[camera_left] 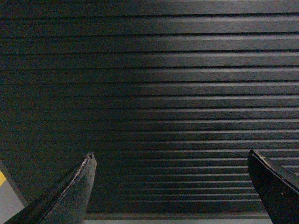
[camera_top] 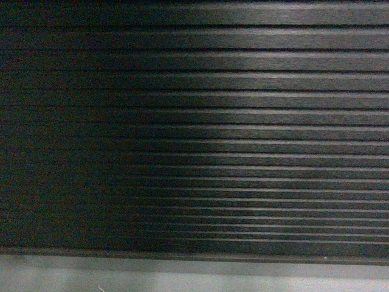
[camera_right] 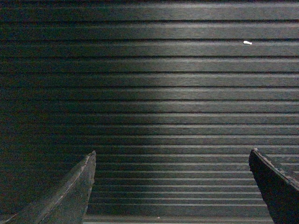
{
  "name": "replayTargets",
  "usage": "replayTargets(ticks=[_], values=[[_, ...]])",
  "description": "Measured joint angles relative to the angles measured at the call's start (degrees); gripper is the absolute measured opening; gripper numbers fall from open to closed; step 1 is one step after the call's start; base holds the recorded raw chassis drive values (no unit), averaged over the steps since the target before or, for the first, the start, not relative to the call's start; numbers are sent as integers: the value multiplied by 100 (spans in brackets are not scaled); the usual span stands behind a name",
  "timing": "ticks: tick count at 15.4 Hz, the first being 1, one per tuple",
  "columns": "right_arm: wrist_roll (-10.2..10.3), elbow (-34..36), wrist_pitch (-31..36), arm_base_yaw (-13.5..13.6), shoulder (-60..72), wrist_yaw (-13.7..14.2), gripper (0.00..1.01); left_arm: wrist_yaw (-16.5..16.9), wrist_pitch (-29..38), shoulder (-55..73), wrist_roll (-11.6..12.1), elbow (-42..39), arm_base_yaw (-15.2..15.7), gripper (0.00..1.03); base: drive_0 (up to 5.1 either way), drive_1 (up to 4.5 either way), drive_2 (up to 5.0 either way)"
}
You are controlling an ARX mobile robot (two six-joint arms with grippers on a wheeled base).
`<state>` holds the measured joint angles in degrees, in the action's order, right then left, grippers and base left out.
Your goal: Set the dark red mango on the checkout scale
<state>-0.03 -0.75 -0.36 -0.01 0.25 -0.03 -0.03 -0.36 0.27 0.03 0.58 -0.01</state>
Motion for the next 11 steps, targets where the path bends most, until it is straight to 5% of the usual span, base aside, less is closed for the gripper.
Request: replayTargets(ticks=[11], values=[[0,0,7,0,0,0,98,0,2,0,-2,0,0,98,0,0,0]])
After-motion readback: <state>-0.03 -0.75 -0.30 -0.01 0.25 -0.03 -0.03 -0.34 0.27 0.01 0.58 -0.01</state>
